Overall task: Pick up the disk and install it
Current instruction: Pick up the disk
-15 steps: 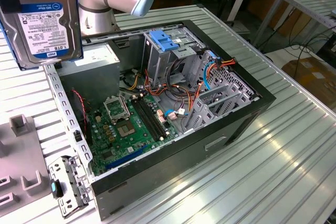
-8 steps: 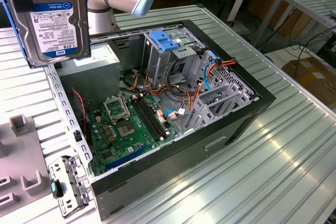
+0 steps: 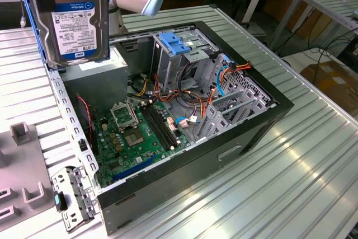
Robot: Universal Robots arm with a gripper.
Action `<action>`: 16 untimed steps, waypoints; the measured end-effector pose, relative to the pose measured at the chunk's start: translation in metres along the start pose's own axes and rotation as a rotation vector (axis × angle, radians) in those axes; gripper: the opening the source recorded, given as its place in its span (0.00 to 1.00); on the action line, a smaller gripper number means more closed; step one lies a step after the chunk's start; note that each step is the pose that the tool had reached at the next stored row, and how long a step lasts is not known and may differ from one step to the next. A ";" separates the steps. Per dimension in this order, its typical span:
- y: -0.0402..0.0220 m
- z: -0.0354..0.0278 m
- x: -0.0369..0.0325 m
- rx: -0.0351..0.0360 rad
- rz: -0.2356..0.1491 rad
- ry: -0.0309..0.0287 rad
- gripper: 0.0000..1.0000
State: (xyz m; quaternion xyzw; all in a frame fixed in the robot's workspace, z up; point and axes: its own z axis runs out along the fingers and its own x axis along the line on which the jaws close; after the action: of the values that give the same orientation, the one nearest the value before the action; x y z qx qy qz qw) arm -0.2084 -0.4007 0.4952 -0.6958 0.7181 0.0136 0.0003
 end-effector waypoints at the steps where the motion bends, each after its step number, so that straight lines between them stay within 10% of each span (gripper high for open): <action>1: -0.0014 -0.0001 0.0031 0.0000 0.000 0.0000 0.37; 4: -0.0073 -0.0002 0.0096 0.0001 0.000 -0.0001 0.37; 16: -0.0845 0.0006 0.0113 0.0001 0.000 0.0026 0.37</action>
State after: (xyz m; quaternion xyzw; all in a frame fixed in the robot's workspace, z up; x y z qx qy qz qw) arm -0.1243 -0.4146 0.4928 -0.6958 0.7181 0.0127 -0.0006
